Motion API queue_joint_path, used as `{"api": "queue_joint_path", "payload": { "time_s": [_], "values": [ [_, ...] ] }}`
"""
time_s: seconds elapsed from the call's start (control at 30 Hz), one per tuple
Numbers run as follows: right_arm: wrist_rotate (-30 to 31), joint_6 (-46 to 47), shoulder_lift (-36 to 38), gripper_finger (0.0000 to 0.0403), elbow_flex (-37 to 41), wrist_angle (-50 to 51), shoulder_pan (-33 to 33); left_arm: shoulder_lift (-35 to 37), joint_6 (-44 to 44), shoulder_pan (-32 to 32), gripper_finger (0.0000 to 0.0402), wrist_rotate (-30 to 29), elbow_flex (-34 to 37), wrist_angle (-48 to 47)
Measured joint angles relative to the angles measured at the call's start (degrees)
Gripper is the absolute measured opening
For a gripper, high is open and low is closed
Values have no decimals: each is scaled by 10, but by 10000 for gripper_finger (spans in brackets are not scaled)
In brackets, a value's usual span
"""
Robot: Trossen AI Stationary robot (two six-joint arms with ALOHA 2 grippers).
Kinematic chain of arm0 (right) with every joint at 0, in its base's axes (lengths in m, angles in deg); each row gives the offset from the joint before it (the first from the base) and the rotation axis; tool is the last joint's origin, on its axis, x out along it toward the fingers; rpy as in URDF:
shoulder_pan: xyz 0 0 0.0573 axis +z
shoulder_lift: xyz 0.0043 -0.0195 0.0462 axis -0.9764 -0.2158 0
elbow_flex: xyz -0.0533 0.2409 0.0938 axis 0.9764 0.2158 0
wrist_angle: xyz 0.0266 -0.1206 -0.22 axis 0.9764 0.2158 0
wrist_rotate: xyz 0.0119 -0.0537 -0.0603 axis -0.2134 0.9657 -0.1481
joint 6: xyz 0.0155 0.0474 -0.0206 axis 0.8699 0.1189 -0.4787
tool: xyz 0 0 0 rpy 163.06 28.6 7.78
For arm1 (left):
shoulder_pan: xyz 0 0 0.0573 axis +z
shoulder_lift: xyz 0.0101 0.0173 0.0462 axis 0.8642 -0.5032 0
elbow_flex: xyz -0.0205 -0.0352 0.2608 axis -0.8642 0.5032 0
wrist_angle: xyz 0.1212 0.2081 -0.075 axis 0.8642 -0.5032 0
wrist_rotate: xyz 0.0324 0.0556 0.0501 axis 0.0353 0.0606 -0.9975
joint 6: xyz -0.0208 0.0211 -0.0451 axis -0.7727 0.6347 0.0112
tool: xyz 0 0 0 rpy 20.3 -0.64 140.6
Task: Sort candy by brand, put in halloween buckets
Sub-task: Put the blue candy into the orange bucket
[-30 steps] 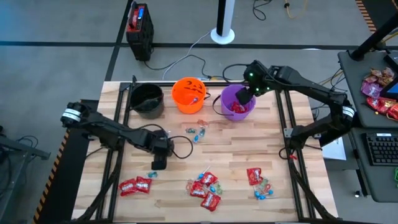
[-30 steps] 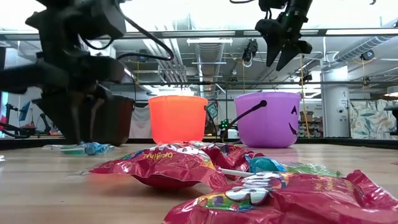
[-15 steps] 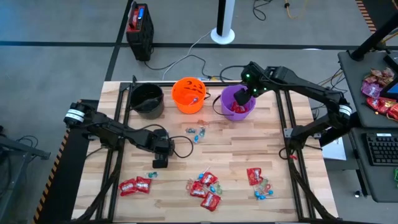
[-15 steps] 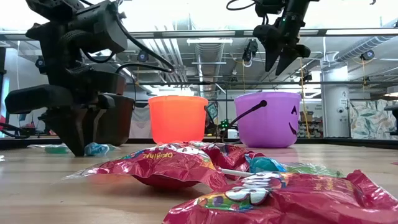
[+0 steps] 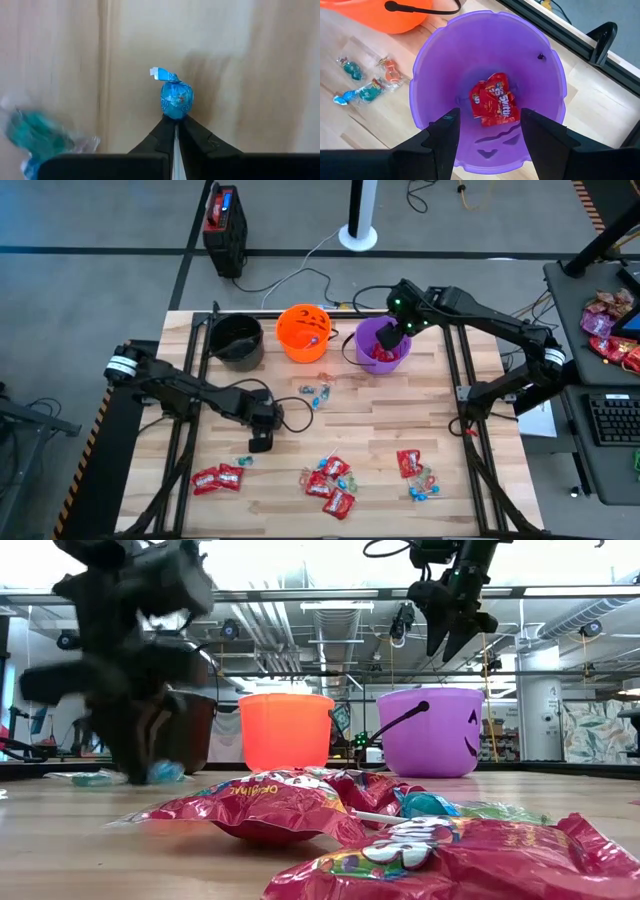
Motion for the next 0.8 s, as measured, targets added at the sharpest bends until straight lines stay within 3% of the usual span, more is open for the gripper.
{"api": "queue_joint_path", "payload": {
  "time_s": [0.27, 0.4, 0.6, 0.7, 0.8],
  "values": [
    [-1, -23, 1, 201, 0, 0, 0, 46, 11, 4, 1, 11, -140, -59],
    [-5, -47, 2, 201, 0, -4, 0, 57, 12, 27, 1, -21, -230, -95],
    [-26, -101, 3, 201, 0, -41, 0, 57, 40, 121, 0, -94, -328, -84],
    [-37, -128, 3, 201, 0, -75, -2, 56, 43, 180, 0, -87, -354, -79],
    [-57, -139, 3, 201, 0, -107, -12, 57, 52, 244, 0, -32, -364, -84]
  ]
}}
